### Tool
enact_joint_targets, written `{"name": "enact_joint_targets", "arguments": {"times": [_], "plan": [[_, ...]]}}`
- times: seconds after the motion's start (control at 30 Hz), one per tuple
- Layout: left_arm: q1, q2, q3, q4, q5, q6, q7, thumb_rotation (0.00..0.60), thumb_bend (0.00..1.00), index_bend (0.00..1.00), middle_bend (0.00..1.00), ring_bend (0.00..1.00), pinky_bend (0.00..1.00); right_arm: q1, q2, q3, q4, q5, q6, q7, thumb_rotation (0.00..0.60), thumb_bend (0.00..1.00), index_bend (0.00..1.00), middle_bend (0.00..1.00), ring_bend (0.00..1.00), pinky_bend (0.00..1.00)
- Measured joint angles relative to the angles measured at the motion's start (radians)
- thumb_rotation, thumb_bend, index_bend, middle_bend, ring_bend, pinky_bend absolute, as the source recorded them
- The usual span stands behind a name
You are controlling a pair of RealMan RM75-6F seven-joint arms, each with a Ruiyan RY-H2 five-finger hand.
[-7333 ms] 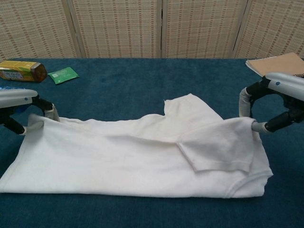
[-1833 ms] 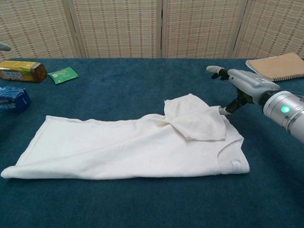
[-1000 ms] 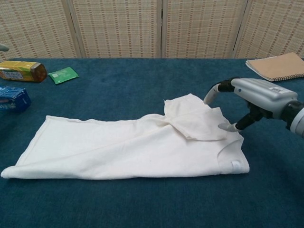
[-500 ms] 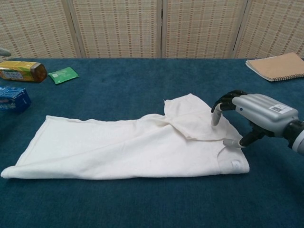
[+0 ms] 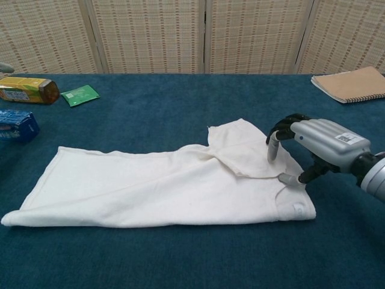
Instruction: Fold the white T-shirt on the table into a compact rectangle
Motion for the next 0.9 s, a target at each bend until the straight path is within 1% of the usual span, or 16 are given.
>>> {"name": "enact_joint_targets", "arguments": {"times": [0.13, 0.37, 0.57, 0.7, 0.8, 0.9], "plan": [[0.0, -0.001, -0.002, 0.002, 0.0, 0.0, -0.004, 0.6, 0.49, 0.0, 0.0, 0.0, 0.0, 0.001, -0.011, 0.001, 0.025, -0.005, 0.003, 0.011, 0.6, 0.23, 0.53, 0.31, 0.15, 0.0], [0.0, -0.004, -0.002, 0.006, 0.001, -0.003, -0.011, 0.6, 0.48, 0.0, 0.0, 0.0, 0.0, 0.004, -0.031, 0.007, 0.074, -0.011, 0.012, 0.037, 0.6, 0.35, 0.59, 0.34, 0.18, 0.0], [0.0, -0.004, -0.002, 0.007, 0.001, -0.004, -0.012, 0.6, 0.48, 0.0, 0.0, 0.0, 0.0, 0.014, -0.047, 0.015, 0.102, -0.011, 0.004, 0.048, 0.6, 0.39, 0.62, 0.35, 0.19, 0.0], [0.003, -0.001, -0.002, 0.006, 0.002, 0.0, -0.014, 0.6, 0.48, 0.0, 0.0, 0.0, 0.0, 0.018, -0.05, 0.02, 0.102, -0.014, 0.01, 0.06, 0.6, 0.42, 0.65, 0.37, 0.2, 0.0], [0.005, 0.002, -0.001, 0.005, 0.006, 0.003, -0.015, 0.6, 0.48, 0.0, 0.0, 0.0, 0.0, 0.024, -0.05, 0.039, 0.095, -0.009, 0.02, 0.071, 0.6, 0.43, 0.66, 0.37, 0.2, 0.0], [0.007, 0.003, -0.002, 0.003, 0.008, 0.007, -0.016, 0.6, 0.48, 0.0, 0.0, 0.0, 0.0, 0.035, -0.05, 0.069, 0.087, 0.006, 0.022, 0.072, 0.6, 0.43, 0.66, 0.38, 0.2, 0.0]]}}
